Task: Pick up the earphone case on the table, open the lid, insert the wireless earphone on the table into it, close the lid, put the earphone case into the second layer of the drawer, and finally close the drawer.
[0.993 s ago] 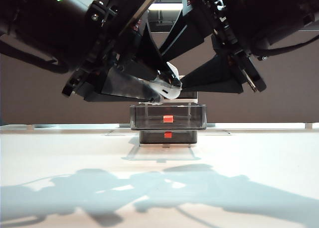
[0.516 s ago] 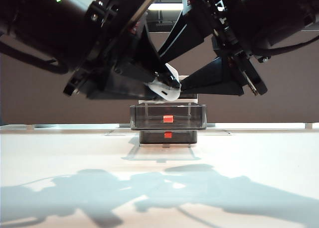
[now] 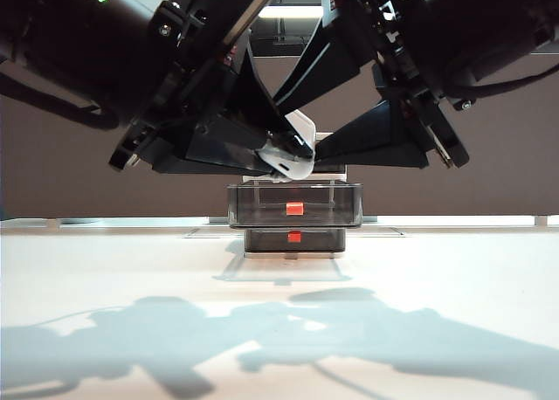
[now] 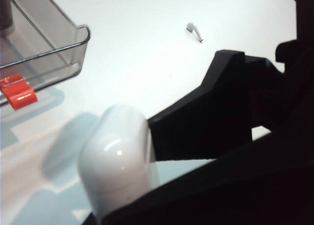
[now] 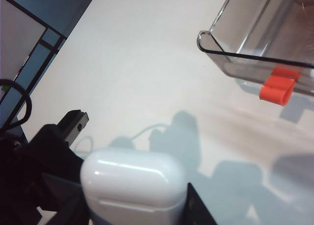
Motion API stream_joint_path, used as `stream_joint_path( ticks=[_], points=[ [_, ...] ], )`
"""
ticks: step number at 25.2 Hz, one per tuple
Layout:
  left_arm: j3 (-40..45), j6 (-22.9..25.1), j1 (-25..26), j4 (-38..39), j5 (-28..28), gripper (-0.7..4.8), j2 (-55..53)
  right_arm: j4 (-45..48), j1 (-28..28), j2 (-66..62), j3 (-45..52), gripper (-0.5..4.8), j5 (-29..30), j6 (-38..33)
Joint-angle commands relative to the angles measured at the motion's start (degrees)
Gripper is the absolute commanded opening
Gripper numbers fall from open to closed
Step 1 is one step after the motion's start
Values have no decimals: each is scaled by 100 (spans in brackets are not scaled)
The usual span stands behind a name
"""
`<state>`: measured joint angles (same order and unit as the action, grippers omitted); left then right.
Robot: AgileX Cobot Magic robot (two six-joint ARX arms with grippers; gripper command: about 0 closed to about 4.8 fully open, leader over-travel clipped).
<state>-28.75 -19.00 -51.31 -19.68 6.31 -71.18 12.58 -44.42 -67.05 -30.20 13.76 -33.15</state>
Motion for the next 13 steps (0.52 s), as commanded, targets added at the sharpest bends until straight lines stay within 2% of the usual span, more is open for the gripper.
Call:
stream_joint_path(
  ticks=[1,2,4,6,7,9,13],
  points=[
    [-52,59,7,-313,-72,-6,22,-50,-44,11,-4,270,343,15],
    [-52,59,7,-310,-72,-6,22,-48,-42,11,-4,300,391,15],
    [-52,59,7,-310,-72,-6,22,-37,-39,11,-4,321,442,17],
    [-52,63,7,-313,-72,-6,22,-35,-39,24,-4,364,439,17],
    [-52,136,7,-310,-72,-6,22,-37,-33,24,-4,421,439,17],
    [-52,216,7,-310,-72,-6,22,-44,-33,39,-4,459,439,20],
    [-52,256,7,-313,-72,-6,24,-116,-13,146,-4,463,424,61]
  ],
)
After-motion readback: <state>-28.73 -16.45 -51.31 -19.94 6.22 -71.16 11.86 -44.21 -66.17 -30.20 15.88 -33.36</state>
